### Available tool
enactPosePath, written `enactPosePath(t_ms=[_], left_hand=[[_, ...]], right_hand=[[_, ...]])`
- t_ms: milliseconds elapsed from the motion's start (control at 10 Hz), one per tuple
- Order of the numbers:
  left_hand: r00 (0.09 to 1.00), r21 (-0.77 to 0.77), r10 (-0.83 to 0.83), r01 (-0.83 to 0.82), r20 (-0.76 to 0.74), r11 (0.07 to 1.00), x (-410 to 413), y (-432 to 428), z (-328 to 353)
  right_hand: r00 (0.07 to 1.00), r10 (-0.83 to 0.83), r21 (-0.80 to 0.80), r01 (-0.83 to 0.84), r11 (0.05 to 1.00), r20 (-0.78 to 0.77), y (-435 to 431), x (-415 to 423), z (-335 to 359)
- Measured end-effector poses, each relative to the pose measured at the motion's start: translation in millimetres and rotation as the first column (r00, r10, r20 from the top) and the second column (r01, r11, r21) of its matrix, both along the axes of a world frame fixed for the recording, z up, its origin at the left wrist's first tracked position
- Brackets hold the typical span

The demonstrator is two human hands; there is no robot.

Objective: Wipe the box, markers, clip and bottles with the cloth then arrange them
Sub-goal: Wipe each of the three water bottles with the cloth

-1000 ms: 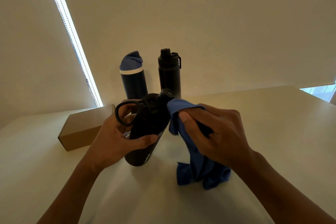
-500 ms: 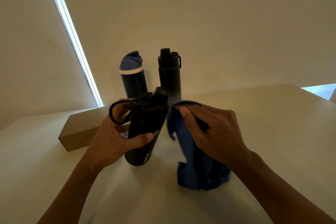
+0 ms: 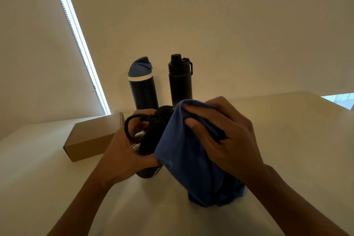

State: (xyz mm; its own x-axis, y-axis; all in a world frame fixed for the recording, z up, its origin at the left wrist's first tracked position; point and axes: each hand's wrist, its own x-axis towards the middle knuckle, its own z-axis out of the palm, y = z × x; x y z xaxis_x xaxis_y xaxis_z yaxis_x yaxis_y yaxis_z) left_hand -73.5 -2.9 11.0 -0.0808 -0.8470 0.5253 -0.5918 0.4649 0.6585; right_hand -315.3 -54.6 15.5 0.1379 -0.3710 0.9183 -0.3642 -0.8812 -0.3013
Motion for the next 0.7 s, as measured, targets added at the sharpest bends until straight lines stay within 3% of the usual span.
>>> enactPosePath(t_ms=[100,300,700], left_hand=[[1.000,-0.001,-0.012,0.012,0.011,1.000,-2,-1,1],[0.996,-0.008,0.001,0.000,0.089,1.000,3,-2,5],[0.996,-0.144,0.020,-0.008,0.082,0.990,-4,-8,-3]], right_hand=[[0.996,0.000,0.045,-0.004,0.999,0.090,7,4,8],[0.991,0.107,0.214,-0.122,0.969,0.081,16,-18,20],[0.982,0.170,0.340,-0.186,0.922,0.078,-1,-33,19]])
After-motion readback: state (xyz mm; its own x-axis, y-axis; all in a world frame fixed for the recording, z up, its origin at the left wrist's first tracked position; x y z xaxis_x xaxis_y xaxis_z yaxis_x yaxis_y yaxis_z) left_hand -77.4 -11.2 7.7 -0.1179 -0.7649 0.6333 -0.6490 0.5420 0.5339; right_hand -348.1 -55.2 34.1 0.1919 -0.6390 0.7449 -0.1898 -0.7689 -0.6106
